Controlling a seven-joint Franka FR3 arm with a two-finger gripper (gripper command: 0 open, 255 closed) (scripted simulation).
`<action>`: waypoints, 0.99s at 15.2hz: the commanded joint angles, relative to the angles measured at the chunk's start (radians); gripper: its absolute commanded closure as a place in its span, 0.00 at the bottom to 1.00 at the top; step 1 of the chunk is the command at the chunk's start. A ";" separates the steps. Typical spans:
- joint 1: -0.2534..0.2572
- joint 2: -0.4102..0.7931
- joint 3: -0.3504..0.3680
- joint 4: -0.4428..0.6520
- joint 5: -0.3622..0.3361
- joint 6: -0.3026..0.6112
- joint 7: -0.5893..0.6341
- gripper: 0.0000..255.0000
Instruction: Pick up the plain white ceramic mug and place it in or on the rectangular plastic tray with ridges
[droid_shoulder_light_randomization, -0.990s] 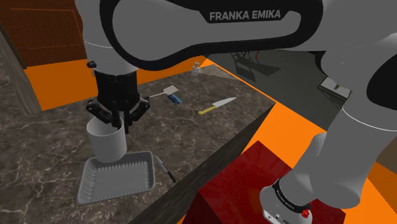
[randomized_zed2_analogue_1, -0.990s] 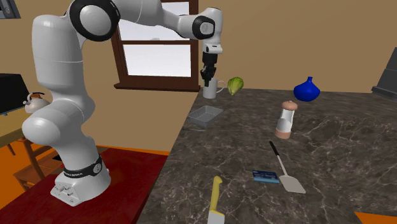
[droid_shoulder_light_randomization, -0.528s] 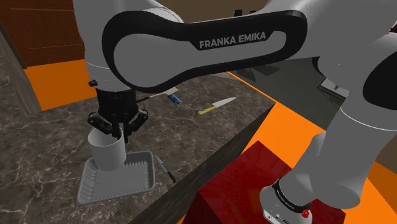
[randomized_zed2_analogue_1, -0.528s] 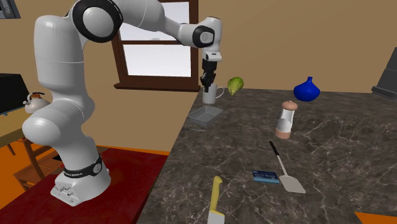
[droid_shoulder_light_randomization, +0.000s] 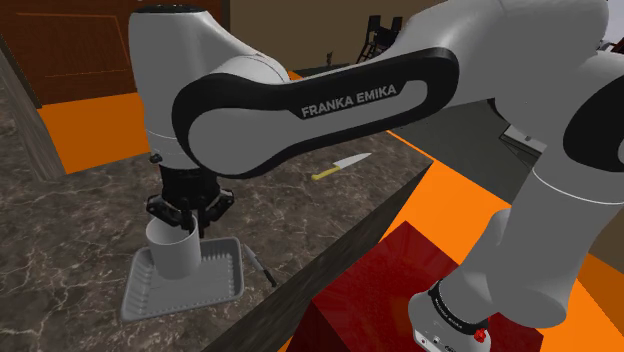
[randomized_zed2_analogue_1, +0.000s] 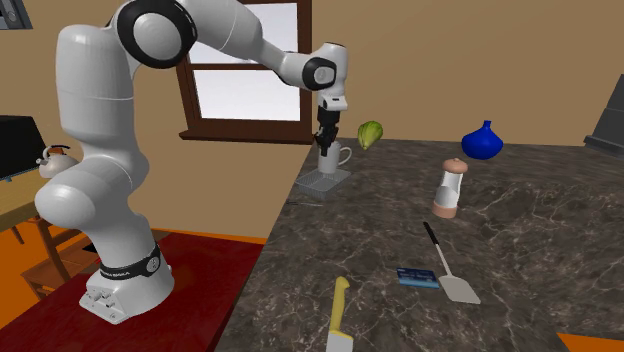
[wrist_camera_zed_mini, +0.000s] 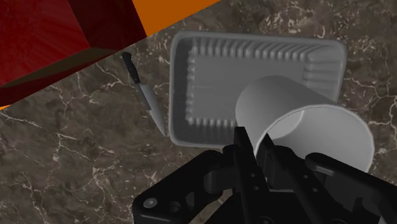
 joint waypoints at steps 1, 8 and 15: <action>0.002 0.010 -0.001 -0.018 -0.005 0.027 0.002 1.00; 0.003 0.021 -0.004 -0.039 -0.011 0.058 0.003 1.00; 0.003 0.021 -0.004 -0.039 -0.011 0.058 0.003 0.00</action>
